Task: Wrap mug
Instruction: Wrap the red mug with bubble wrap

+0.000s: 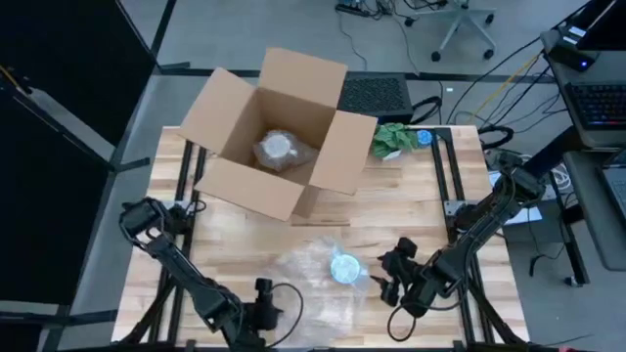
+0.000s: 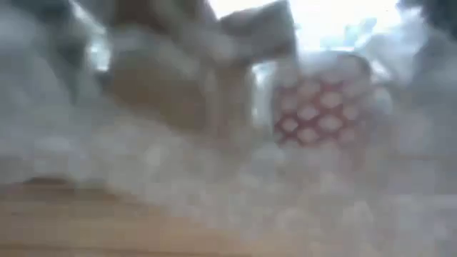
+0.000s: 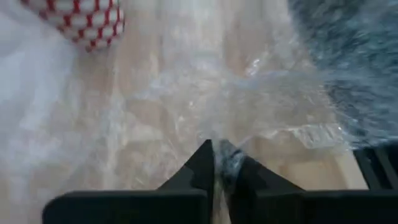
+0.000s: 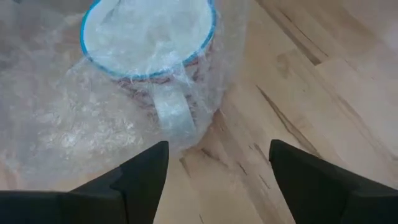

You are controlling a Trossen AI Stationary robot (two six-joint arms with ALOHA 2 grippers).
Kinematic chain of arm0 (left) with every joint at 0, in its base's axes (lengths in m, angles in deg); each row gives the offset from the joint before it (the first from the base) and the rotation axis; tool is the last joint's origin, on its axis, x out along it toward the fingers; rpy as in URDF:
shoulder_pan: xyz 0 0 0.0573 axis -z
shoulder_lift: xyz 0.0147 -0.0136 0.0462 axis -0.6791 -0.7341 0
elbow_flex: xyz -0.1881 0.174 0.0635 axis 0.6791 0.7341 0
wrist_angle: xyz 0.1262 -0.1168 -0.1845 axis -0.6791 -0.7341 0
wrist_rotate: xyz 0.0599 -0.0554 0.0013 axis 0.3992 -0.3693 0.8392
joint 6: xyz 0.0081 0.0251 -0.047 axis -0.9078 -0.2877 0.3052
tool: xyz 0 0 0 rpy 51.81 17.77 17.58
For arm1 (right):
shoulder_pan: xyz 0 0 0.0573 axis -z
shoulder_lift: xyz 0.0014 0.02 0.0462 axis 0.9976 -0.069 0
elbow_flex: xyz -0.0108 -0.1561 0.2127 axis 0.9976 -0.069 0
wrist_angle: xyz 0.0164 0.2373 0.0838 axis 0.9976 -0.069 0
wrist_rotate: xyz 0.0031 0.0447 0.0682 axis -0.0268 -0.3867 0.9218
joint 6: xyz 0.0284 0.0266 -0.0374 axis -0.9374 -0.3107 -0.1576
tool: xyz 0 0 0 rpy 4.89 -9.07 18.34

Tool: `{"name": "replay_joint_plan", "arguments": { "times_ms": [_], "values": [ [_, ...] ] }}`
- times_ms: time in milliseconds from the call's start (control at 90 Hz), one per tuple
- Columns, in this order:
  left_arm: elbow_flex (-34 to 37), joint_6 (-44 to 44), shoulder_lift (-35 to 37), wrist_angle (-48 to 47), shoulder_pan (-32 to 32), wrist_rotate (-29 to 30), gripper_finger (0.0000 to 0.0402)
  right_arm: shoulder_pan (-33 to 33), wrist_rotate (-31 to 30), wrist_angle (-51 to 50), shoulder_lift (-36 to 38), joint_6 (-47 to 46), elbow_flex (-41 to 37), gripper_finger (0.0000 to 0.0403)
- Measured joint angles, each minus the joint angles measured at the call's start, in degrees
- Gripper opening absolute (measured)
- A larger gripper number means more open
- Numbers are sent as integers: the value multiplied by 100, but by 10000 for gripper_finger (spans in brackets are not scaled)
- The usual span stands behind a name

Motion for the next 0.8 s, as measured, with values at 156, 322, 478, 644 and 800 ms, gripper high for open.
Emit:
{"name": "replay_joint_plan", "arguments": {
  "times_ms": [156,322,478,644,800],
  "values": [
    [-254,-779,598,-48,-160,183,0,172,0,3,0,370,0,265],
    [-272,-1519,870,163,-542,247,0,244,1,132,0,694,-4,265],
    [-276,-2182,888,652,-978,246,0,241,12,257,2,842,-4,265],
    [-276,-2762,888,1778,-1520,245,0,241,17,299,2,834,-4,265],
    [-277,-2867,867,2264,-1980,-127,0,241,37,446,2,840,-4,265]
  ]
}}
